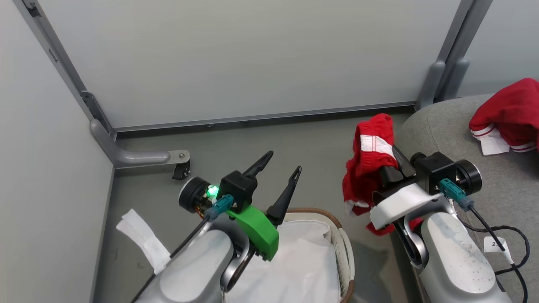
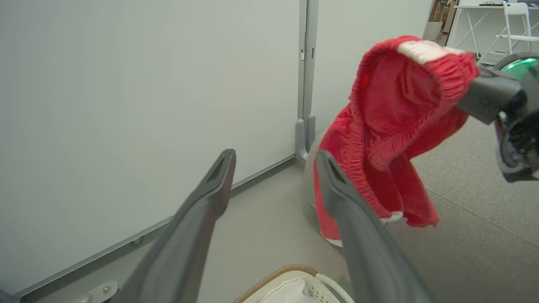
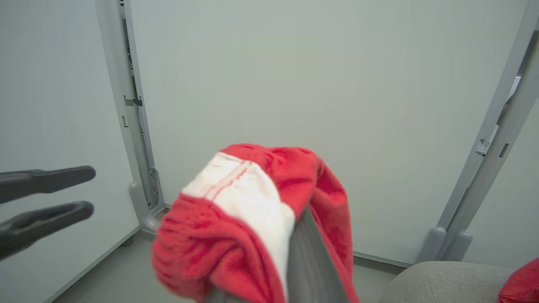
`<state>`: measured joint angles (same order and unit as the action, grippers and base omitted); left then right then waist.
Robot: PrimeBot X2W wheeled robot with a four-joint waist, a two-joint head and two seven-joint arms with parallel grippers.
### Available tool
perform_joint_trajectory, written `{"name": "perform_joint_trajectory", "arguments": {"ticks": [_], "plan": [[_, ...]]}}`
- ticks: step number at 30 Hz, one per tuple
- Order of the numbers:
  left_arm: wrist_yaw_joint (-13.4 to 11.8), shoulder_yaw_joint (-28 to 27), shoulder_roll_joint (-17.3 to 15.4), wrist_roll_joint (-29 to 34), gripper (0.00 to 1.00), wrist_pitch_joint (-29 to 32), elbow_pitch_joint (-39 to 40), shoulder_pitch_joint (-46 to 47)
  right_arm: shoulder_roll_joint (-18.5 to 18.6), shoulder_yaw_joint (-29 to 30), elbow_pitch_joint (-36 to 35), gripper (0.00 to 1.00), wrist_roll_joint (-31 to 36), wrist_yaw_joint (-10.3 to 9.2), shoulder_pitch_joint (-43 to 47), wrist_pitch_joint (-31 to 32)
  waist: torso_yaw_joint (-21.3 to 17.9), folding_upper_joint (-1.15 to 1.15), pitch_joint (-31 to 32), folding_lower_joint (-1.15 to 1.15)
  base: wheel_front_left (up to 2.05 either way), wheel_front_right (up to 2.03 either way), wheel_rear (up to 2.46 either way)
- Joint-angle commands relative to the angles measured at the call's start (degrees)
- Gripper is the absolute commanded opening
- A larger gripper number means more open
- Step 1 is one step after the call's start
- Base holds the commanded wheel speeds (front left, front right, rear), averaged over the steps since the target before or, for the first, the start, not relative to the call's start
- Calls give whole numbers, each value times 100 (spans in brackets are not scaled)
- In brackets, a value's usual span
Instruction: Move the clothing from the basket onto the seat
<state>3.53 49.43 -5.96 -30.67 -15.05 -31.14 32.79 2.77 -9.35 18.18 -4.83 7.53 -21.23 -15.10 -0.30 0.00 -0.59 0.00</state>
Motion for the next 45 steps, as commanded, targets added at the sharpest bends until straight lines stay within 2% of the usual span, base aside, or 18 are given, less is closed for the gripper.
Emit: {"name": "perform_joint_trajectory", "arguments": {"ticks": [1,8,15,23,34,39,45], "plan": [[23,-111,44,98,100,-17,18,-218,21,33,-45,0,40,-8,-72,-9,-48,0,-50,0,0,0,0],[125,-567,209,342,100,-12,168,-895,22,171,-84,0,100,-8,-13,-9,-167,0,-180,0,0,0,0],[215,-853,271,643,100,-12,307,-1117,22,310,-134,0,123,-8,-94,-9,-408,0,-312,0,0,0,0],[285,-1174,298,954,100,-11,472,-1170,22,596,-292,0,338,-8,-200,-9,-1156,0,-600,0,0,0,0],[355,-1079,294,1151,100,-12,534,-878,18,1045,-553,0,549,-8,-388,-9,-2347,0,-1120,0,0,0,0],[371,-1053,289,1213,100,-12,452,-743,14,1186,-609,0,559,-8,-487,-9,-2607,0,-1345,0,0,0,0],[390,-1077,291,1319,100,-12,365,-613,19,1210,-629,0,621,-8,-801,-9,-2656,0,-1604,0,0,0,0]]}}
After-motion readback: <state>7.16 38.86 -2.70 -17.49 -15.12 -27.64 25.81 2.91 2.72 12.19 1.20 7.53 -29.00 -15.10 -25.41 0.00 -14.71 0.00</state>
